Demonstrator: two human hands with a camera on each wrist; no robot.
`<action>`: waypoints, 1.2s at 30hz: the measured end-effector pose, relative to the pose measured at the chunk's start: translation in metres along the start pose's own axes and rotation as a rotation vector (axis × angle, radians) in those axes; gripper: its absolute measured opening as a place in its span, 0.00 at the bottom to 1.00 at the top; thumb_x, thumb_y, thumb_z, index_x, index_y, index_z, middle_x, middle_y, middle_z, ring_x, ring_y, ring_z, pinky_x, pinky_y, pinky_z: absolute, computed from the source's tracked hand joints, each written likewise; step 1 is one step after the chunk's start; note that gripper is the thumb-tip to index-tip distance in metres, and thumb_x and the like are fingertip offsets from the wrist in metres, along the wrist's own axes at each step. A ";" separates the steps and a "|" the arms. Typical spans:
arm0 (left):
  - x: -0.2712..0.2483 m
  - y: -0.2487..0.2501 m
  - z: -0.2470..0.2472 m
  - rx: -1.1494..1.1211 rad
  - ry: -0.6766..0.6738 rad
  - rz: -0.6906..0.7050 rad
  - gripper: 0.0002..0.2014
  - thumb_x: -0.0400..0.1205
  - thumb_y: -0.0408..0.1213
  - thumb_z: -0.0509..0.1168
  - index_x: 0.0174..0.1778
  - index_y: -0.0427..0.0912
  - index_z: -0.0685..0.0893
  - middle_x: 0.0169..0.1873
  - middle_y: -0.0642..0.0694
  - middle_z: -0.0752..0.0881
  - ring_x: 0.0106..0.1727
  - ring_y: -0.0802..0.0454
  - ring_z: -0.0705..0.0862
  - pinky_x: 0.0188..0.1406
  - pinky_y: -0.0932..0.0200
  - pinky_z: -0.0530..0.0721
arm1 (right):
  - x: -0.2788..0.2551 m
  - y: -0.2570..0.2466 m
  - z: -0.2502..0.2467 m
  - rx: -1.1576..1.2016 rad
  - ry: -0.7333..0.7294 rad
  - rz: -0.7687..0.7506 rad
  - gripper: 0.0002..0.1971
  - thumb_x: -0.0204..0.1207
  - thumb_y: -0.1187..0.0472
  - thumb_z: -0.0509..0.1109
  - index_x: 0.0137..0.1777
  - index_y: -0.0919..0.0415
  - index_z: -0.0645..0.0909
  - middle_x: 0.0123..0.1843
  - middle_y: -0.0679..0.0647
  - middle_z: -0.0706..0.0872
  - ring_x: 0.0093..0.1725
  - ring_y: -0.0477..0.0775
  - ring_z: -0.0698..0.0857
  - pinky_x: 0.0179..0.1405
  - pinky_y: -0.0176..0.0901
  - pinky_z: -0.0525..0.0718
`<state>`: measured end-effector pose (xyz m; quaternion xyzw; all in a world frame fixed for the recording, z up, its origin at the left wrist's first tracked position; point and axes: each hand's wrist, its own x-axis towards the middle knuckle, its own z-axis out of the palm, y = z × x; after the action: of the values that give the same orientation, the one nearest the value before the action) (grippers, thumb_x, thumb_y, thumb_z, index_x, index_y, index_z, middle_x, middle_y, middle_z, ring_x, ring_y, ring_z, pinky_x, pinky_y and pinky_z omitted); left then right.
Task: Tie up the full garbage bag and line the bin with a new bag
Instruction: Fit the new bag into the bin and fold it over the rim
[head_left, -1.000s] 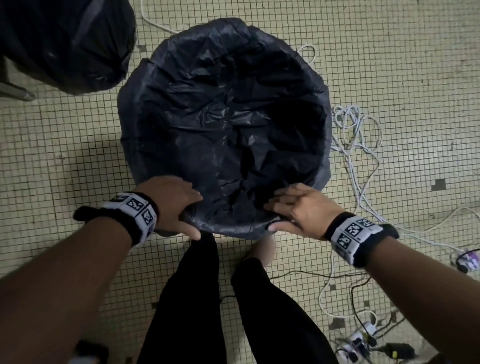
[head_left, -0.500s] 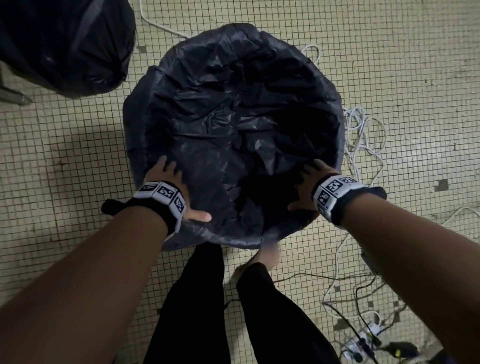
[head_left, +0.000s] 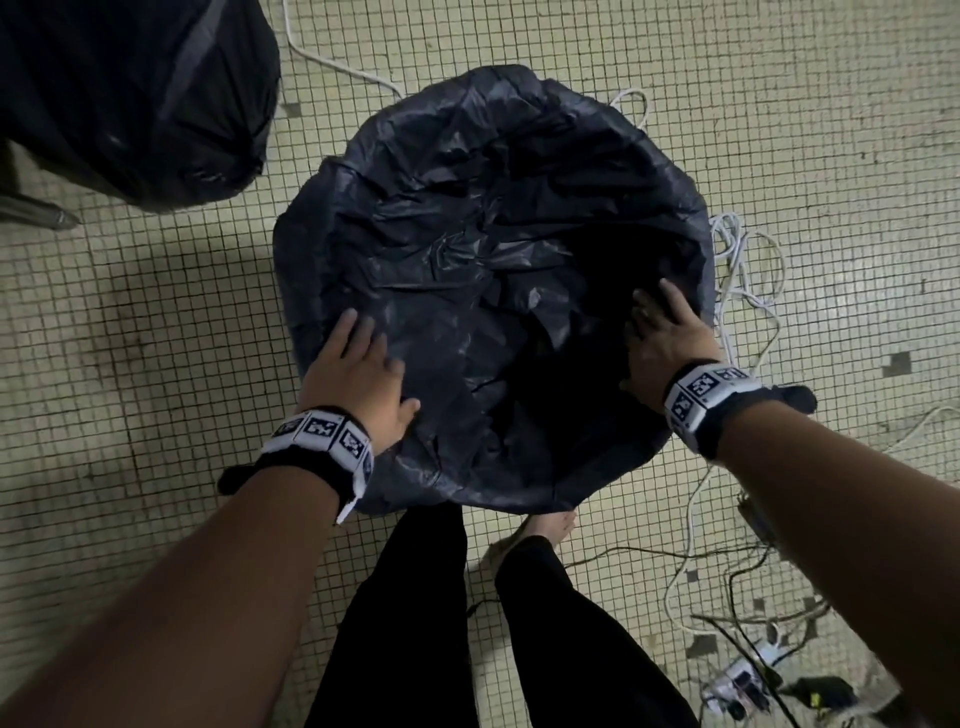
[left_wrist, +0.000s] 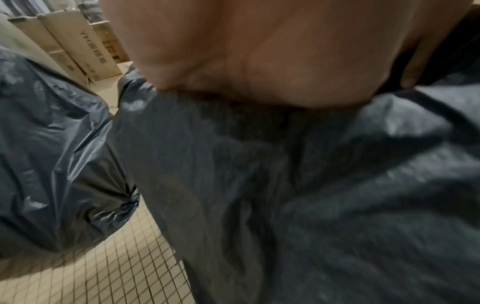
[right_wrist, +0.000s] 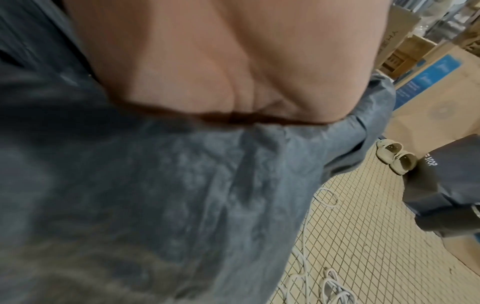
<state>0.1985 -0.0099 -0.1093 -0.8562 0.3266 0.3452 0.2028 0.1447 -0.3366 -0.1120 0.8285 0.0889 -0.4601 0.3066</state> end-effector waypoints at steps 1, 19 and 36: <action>-0.006 0.000 0.006 -0.086 0.114 -0.023 0.35 0.85 0.64 0.49 0.84 0.45 0.68 0.88 0.39 0.55 0.88 0.38 0.44 0.85 0.39 0.35 | -0.005 -0.002 0.002 0.011 0.024 0.026 0.36 0.83 0.37 0.44 0.87 0.56 0.57 0.90 0.58 0.50 0.88 0.63 0.34 0.80 0.71 0.27; -0.048 0.064 0.070 -1.801 0.396 -0.958 0.20 0.67 0.58 0.79 0.46 0.49 0.86 0.36 0.54 0.87 0.45 0.42 0.90 0.44 0.52 0.86 | -0.094 -0.111 0.064 2.006 0.457 0.531 0.42 0.76 0.57 0.76 0.84 0.44 0.55 0.69 0.56 0.85 0.67 0.63 0.84 0.71 0.56 0.80; -0.100 0.137 0.101 -2.232 0.189 -0.658 0.45 0.51 0.76 0.78 0.49 0.40 0.89 0.45 0.41 0.90 0.47 0.37 0.87 0.54 0.41 0.84 | -0.097 -0.060 0.079 2.118 0.547 0.619 0.40 0.72 0.46 0.79 0.80 0.51 0.63 0.70 0.59 0.79 0.64 0.58 0.84 0.67 0.55 0.82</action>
<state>0.0020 -0.0065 -0.1224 -0.6249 -0.3822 0.3062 -0.6080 0.0084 -0.3223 -0.0897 0.7299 -0.4892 -0.0122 -0.4773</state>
